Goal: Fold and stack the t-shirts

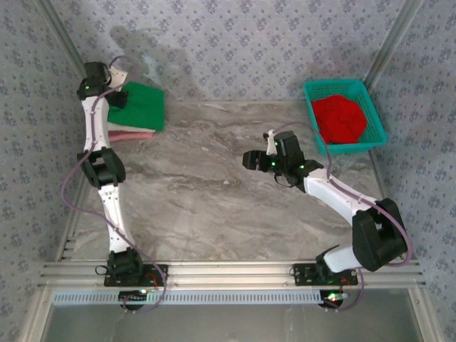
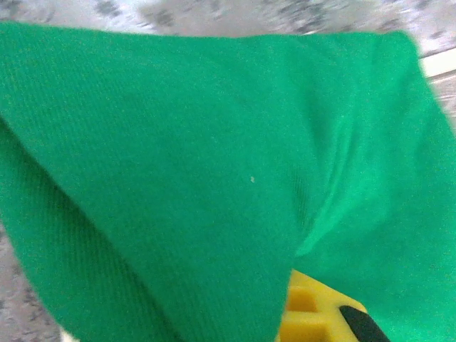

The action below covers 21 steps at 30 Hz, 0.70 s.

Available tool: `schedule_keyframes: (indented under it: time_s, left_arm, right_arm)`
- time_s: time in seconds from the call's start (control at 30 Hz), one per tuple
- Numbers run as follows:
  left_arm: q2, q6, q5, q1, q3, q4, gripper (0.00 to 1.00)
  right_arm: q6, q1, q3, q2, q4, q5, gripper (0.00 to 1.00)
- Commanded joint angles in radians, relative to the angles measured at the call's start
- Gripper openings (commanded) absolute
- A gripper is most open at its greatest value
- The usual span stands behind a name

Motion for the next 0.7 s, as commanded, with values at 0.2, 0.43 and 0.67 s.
schedule_keyframes:
  time_s: [0.2, 0.43, 0.67]
  left_arm:
    - [0.044, 0.086, -0.252, 0.027, 0.054, 0.255, 0.98]
    - [-0.060, -0.202, -0.316, 0.027, 0.110, 0.163, 0.98]
    - [-0.259, -0.515, 0.062, 0.037, -0.035, 0.080, 0.98]
  right_arm:
    - [-0.027, 0.020, 0.076, 0.047, -0.057, 0.002, 0.75]
    - [-0.057, 0.042, 0.120, 0.071, -0.035, 0.007, 0.75]
    - [-0.183, 0.044, 0.171, 0.053, -0.075, 0.214, 0.78]
